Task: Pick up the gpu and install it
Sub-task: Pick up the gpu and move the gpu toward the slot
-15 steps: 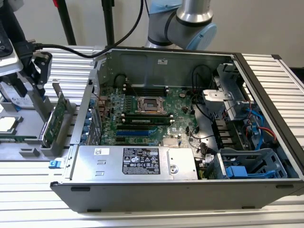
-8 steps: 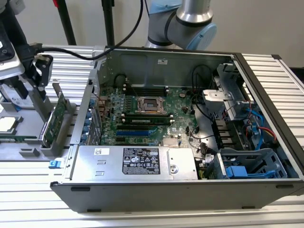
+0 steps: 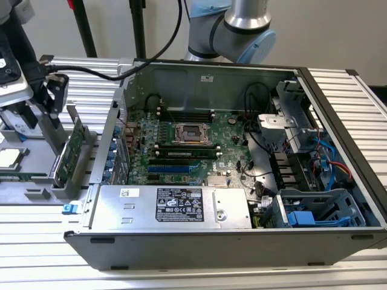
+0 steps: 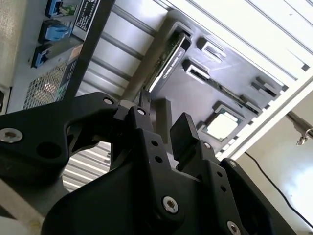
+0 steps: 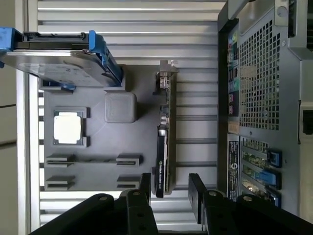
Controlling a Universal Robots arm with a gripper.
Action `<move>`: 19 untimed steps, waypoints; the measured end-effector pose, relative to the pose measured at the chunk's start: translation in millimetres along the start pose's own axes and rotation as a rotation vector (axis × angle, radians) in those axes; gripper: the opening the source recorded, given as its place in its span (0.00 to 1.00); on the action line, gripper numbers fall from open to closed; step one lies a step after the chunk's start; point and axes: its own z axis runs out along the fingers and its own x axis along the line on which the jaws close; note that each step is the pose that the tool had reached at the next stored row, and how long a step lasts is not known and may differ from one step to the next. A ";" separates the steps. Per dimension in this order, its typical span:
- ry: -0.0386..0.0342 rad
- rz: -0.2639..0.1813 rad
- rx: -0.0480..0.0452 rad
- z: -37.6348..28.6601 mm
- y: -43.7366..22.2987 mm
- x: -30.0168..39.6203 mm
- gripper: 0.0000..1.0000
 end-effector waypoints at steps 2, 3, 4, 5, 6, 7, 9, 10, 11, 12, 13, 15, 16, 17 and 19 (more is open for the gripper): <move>-0.0002 0.001 0.0001 1.4 -0.1 0.0 1.00; -0.0002 0.001 0.0001 2.0 -0.1 0.0 1.00; -0.0003 0.001 0.0001 2.6 -0.2 0.0 1.00; -0.0005 0.001 -0.0001 3.4 -0.2 0.0 1.00; -0.0005 0.001 0.0000 4.2 -0.2 0.0 1.00; -0.0004 0.002 0.0001 5.2 -0.3 0.1 1.00; -0.0004 0.002 0.0001 7.4 -0.4 0.1 1.00; -0.0005 0.002 0.0002 8.4 -0.4 0.1 1.00; -0.0004 0.002 0.0005 9.4 -0.5 0.2 1.00; -0.0004 0.002 0.0007 10.5 -0.6 0.2 1.00; -0.0004 0.002 0.0012 11.7 -0.6 0.2 1.00; -0.0004 0.002 0.0019 13.7 -0.7 0.3 1.00; -0.0006 0.003 0.0021 14.8 -0.8 0.3 1.00; -0.0005 0.003 0.0026 15.9 -0.8 0.3 1.00; -0.0006 0.003 0.0034 17.9 -0.9 0.4 1.00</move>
